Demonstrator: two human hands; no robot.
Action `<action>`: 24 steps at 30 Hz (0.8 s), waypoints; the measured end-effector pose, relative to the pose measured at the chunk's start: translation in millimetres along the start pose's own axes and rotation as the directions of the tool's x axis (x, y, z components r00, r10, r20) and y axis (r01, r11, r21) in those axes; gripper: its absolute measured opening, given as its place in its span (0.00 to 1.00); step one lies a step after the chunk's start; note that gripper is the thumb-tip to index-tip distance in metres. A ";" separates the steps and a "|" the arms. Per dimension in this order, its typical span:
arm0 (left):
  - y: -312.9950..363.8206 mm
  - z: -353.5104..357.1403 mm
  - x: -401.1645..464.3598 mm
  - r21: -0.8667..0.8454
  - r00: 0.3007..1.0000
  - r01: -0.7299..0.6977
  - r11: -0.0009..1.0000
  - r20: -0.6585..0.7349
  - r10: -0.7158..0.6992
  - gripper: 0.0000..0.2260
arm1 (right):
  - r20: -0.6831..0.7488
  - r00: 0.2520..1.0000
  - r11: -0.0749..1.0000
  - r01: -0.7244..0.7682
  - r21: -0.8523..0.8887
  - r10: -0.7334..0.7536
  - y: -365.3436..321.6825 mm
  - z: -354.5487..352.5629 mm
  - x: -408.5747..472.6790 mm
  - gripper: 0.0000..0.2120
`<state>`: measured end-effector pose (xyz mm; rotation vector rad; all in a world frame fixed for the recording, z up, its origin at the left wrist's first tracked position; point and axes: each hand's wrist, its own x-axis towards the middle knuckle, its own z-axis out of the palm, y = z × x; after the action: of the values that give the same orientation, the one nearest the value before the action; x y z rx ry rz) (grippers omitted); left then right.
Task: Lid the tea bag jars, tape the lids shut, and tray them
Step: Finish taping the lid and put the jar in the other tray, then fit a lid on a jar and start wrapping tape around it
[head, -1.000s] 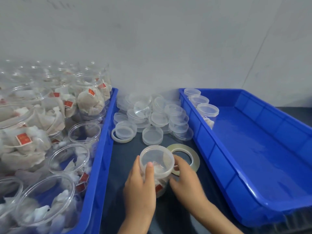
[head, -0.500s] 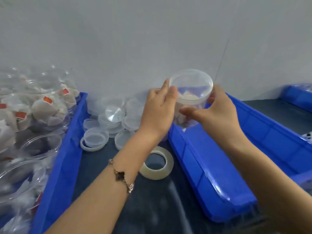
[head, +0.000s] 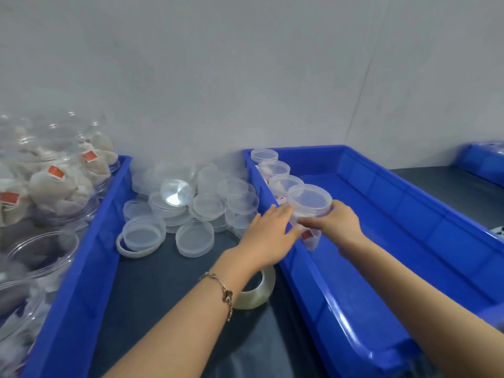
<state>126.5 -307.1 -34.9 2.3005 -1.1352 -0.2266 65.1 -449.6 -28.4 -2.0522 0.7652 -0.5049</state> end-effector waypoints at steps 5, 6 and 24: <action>-2.1 1.0 -7.0 0.068 0.995 0.002 0.998 0.096 -0.009 0.26 | 0.216 0.976 0.997 0.004 0.082 -0.022 18.6 12.2 1.7 0.11; -3.4 0.8 -9.4 0.070 0.994 0.007 0.998 0.106 -0.014 0.26 | 0.242 0.970 0.996 -0.002 0.095 -0.021 20.4 11.8 1.2 0.15; -10.2 -83.7 -153.1 -0.661 0.717 0.165 0.732 -0.428 -0.549 0.14 | 0.456 0.717 0.844 0.504 0.184 -0.527 -132.5 111.3 -168.4 0.15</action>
<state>69.2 -149.6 14.9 1.7898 -0.1873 0.0253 52.7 -211.6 10.3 -2.2075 -0.1463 -0.2649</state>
